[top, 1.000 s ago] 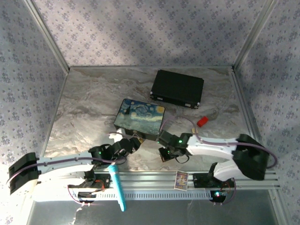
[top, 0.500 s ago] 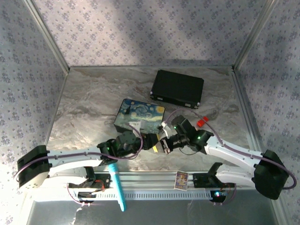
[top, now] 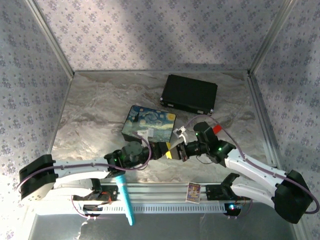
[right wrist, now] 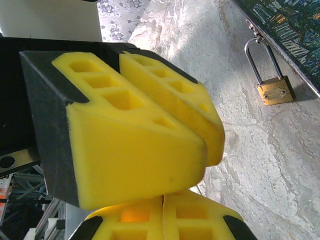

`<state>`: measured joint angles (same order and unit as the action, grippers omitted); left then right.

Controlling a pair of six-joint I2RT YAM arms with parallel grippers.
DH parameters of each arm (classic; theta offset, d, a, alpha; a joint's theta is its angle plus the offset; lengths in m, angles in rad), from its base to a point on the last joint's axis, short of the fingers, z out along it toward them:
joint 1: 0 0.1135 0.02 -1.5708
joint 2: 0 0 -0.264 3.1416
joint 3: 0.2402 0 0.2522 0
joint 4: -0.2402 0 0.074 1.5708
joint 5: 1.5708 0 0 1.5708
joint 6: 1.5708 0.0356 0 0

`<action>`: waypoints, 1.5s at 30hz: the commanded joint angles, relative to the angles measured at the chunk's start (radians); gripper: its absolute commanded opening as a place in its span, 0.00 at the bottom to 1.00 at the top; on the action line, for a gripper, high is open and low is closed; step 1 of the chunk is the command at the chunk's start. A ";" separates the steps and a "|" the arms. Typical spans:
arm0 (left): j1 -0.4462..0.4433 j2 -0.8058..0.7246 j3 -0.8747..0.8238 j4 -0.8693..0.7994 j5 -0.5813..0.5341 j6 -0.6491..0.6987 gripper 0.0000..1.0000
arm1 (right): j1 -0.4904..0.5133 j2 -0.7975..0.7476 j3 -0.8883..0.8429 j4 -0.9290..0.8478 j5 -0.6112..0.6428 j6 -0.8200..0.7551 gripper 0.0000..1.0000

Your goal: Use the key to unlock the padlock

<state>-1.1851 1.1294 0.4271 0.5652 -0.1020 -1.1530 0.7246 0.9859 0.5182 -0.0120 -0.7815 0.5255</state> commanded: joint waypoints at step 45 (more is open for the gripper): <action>-0.024 -0.001 -0.035 0.136 0.012 -0.027 0.00 | -0.050 -0.051 -0.146 0.517 0.004 0.355 0.39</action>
<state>-1.1904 1.1156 0.3935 0.6949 -0.1387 -1.1904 0.6701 0.9604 0.3481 0.4805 -0.8280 0.8829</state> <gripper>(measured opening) 0.043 0.270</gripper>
